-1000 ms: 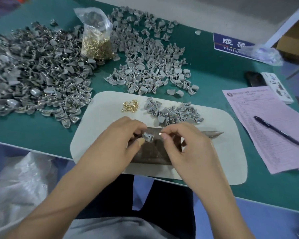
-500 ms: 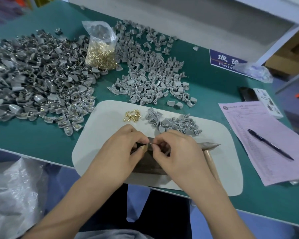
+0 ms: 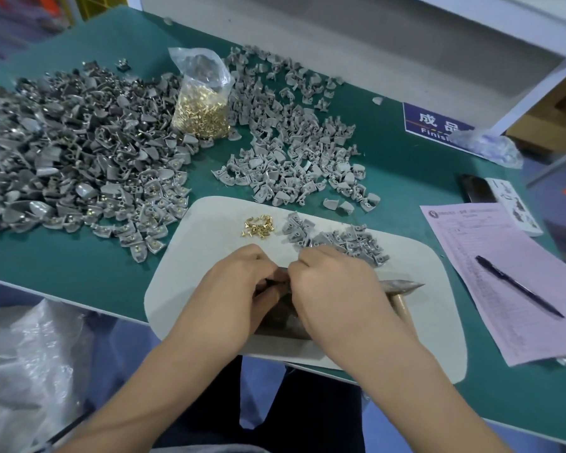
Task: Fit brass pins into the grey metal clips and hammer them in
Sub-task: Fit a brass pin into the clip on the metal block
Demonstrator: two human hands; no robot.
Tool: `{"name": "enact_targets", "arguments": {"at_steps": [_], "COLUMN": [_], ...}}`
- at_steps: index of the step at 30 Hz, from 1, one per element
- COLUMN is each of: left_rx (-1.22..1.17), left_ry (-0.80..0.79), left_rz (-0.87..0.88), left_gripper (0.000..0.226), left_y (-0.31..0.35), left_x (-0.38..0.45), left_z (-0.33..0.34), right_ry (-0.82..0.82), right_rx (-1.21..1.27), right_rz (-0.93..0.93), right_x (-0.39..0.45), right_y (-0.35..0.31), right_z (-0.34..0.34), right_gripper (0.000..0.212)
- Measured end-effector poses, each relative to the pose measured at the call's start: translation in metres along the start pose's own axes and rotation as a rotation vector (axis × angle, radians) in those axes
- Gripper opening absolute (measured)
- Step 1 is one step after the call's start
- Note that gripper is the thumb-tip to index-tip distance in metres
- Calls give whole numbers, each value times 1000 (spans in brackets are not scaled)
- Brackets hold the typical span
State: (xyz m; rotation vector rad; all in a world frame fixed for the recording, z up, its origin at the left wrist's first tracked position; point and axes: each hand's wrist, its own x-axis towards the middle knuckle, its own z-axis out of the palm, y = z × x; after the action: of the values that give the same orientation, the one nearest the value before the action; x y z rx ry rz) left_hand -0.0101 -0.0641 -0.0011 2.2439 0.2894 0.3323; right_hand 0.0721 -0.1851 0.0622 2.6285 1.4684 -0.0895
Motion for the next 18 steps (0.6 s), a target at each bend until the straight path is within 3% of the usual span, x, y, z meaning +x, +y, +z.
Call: {"name": "enact_targets", "arguments": {"at_steps": [2, 5, 10, 18], "left_rx": [-6, -61, -86, -111], "left_ry": [11, 17, 35, -14], "left_rz": [-1, -26, -56, -26], "left_gripper": [26, 21, 17, 12], "left_y": [-1, -3, -4, -7], "left_x": [0, -1, 0, 2], "left_z": [1, 2, 4, 0], "right_ry": [30, 64, 165, 278], "right_rx": [24, 182, 469, 584], "right_rz": [17, 53, 92, 115], "right_x": [0, -3, -8, -10], "right_y": [-2, 9, 22, 24], "right_z": [1, 15, 32, 46], "right_gripper": [30, 7, 14, 12]}}
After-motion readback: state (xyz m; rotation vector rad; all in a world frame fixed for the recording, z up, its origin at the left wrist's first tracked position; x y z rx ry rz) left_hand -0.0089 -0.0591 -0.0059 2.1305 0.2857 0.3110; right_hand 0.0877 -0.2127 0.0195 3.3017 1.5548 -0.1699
